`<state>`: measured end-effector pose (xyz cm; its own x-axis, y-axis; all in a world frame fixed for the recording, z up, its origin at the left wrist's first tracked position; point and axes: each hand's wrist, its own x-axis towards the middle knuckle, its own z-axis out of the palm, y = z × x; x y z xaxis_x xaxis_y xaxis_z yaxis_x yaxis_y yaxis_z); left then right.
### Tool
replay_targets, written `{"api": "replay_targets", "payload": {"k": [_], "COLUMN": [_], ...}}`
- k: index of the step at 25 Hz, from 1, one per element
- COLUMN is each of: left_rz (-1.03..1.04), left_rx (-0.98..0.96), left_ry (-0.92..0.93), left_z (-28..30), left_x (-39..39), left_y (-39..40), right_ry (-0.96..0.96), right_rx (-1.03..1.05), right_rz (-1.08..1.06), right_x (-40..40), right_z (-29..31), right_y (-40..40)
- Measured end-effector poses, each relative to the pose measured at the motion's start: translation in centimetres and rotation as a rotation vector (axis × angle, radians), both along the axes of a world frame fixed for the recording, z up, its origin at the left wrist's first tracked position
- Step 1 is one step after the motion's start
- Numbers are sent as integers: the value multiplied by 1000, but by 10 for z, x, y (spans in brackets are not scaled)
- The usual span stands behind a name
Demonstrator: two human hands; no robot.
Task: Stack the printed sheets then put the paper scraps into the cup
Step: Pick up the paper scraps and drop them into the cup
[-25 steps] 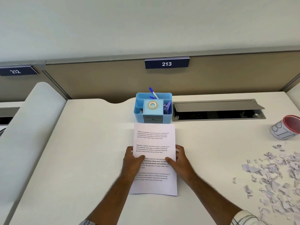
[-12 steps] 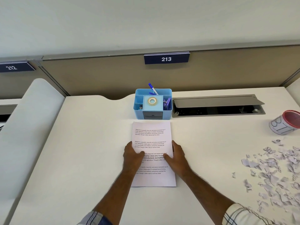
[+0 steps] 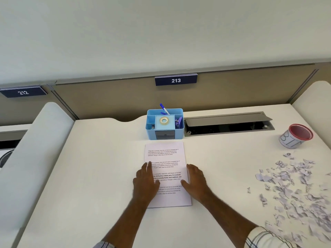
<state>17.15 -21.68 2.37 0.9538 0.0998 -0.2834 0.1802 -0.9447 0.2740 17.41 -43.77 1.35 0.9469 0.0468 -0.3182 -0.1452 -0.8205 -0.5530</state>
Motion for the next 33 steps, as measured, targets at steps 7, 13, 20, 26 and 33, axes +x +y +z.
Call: {"api": "replay_targets", "payload": {"k": [7, 13, 20, 26, 33], "left_rz": [-144, -241, -340, -357, -384], "left_rx": [44, 55, 63, 27, -20], "left_ry": [-82, -81, -130, -199, -215], "left_z": [20, 10, 28, 27, 20], "left_x": [-30, -41, -40, -36, -29], "left_y": [0, -3, -43, -108, -236], "right_ry": [-162, -50, -7, -5, -87], "right_rx": [-304, -337, -370, -392, -292], "right_rz": [183, 189, 81, 31, 1], "right_x": [-42, -68, -98, -106, -110], "right_z": [19, 7, 17, 14, 19], "right_y": [-26, -58, -107, -183, -307]}}
